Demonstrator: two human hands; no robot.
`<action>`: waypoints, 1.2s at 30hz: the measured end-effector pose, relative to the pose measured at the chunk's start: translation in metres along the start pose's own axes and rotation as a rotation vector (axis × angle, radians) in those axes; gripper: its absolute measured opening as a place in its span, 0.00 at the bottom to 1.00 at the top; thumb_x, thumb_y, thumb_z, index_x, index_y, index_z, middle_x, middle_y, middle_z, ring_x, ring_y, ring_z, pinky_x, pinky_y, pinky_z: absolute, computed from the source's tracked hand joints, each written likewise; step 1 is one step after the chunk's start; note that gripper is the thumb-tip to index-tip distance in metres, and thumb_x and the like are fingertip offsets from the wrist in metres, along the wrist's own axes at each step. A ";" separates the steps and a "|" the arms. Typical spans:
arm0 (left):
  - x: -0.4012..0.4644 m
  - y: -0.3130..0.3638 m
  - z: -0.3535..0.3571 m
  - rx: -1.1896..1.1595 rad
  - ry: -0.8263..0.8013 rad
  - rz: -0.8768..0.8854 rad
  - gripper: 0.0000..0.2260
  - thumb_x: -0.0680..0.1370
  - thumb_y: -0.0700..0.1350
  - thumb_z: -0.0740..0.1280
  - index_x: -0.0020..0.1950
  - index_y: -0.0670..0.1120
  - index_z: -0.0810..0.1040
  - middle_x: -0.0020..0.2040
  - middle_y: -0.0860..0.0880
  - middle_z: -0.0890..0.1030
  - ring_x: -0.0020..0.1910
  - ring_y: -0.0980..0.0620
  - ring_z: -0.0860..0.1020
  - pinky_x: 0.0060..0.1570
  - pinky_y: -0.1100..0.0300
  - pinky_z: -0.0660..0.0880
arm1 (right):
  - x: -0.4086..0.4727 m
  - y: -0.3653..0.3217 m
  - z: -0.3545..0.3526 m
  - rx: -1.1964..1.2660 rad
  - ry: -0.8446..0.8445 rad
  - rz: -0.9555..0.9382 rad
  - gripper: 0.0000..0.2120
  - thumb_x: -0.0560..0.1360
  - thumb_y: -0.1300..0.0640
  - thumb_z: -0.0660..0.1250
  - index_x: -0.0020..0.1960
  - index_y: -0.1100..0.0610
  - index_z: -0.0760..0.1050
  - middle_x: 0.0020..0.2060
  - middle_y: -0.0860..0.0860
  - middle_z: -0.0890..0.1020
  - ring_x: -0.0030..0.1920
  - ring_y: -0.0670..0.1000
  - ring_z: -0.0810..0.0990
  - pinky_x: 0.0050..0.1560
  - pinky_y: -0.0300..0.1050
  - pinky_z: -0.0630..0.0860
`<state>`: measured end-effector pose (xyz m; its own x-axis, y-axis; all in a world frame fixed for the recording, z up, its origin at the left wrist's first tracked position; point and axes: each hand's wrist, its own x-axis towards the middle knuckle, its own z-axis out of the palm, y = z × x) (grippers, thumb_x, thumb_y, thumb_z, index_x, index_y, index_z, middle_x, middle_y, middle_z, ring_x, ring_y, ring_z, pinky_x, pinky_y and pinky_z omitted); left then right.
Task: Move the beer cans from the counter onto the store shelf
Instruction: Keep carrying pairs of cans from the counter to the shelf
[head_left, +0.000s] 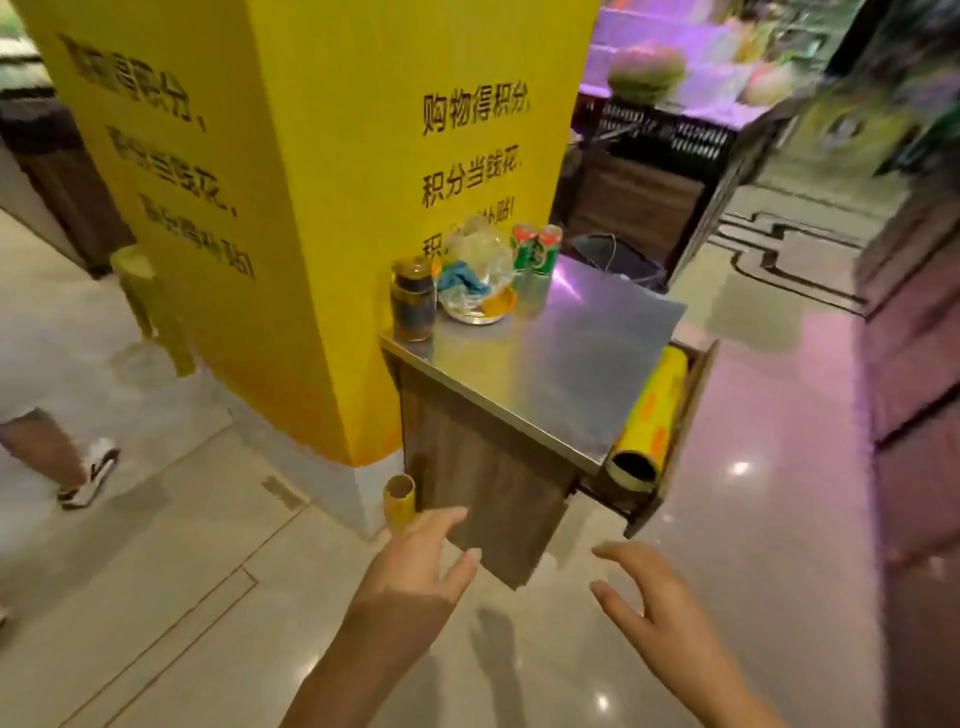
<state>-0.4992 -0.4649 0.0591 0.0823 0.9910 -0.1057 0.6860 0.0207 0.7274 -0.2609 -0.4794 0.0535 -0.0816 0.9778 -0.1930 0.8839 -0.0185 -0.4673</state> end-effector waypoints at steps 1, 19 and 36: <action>0.014 0.011 0.008 -0.005 -0.015 0.005 0.19 0.78 0.50 0.62 0.69 0.56 0.67 0.67 0.58 0.70 0.64 0.60 0.68 0.61 0.68 0.62 | 0.007 0.009 -0.007 0.012 0.007 0.011 0.17 0.79 0.46 0.60 0.67 0.43 0.67 0.65 0.39 0.71 0.65 0.41 0.68 0.65 0.36 0.64; 0.355 0.055 0.029 0.038 0.048 -0.091 0.17 0.77 0.50 0.65 0.66 0.53 0.71 0.60 0.56 0.73 0.61 0.51 0.73 0.59 0.58 0.68 | 0.329 0.077 -0.125 -0.004 0.118 -0.150 0.14 0.77 0.49 0.64 0.62 0.49 0.73 0.60 0.44 0.77 0.60 0.48 0.74 0.60 0.40 0.67; 0.664 0.077 0.076 -0.342 0.010 -0.355 0.20 0.77 0.46 0.66 0.67 0.44 0.69 0.65 0.46 0.73 0.61 0.48 0.73 0.60 0.54 0.70 | 0.656 0.130 -0.134 0.315 -0.157 0.055 0.27 0.75 0.55 0.69 0.70 0.59 0.65 0.65 0.55 0.73 0.65 0.53 0.73 0.59 0.38 0.67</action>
<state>-0.3370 0.1848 -0.0066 -0.1220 0.9161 -0.3818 0.3936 0.3978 0.8288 -0.1374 0.1878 -0.0185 -0.1295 0.9301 -0.3437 0.7053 -0.1572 -0.6912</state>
